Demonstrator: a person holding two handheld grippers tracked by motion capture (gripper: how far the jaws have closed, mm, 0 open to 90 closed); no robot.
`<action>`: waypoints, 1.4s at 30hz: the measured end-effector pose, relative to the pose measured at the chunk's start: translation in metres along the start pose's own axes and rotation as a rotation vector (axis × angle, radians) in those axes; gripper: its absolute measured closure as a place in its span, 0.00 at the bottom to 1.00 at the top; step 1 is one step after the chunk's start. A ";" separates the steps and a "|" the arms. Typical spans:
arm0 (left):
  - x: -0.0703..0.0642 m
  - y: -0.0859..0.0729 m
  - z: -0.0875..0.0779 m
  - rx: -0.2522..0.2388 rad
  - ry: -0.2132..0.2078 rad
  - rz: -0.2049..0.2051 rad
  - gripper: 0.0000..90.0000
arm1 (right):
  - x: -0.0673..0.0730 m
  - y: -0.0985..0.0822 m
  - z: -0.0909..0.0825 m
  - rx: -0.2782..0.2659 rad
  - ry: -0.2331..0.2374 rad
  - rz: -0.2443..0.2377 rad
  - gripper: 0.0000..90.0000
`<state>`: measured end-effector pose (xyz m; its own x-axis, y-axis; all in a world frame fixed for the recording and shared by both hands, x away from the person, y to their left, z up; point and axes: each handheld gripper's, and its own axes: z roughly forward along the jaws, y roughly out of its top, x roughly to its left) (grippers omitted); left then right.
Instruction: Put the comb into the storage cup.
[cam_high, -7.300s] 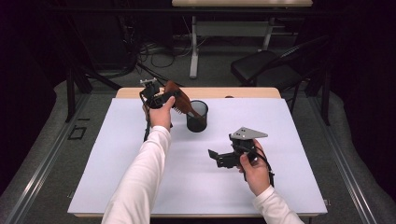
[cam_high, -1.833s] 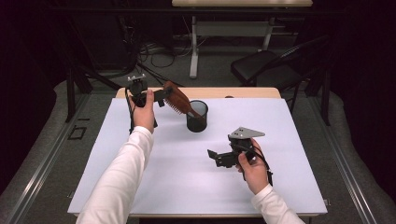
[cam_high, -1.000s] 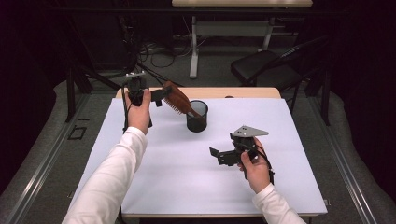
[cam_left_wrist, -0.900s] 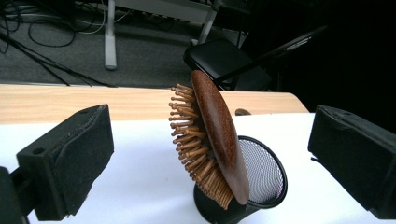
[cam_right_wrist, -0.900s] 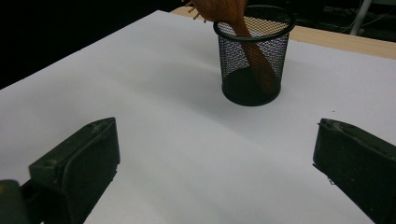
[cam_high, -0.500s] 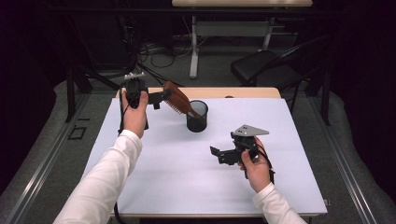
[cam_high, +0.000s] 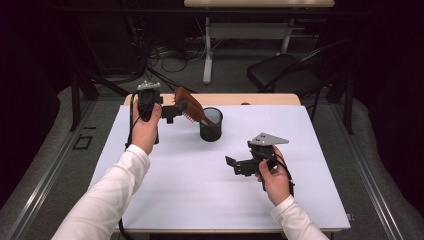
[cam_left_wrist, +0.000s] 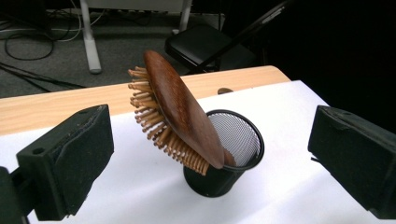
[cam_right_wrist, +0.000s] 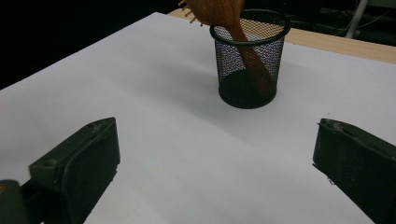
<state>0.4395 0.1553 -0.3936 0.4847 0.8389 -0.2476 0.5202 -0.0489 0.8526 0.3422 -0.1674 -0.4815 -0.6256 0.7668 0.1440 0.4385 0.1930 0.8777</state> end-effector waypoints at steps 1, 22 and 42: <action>0.000 -0.001 -0.001 -0.001 -0.002 0.003 0.00 | 0.000 0.000 0.000 0.000 0.000 0.000 0.00; -0.008 -0.022 -0.023 0.011 -0.048 0.103 0.00 | -0.002 0.005 -0.001 -0.001 -0.007 -0.009 0.00; -0.022 -0.041 -0.036 0.030 -0.107 0.147 0.00 | -0.003 0.006 -0.007 0.028 -0.019 -0.034 0.00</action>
<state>0.3823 0.1583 -0.4064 0.6281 0.7593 -0.1701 0.4582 -0.1842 0.8695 0.3419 -0.1723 -0.4738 -0.6285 0.7707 0.1053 0.4349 0.2359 0.8690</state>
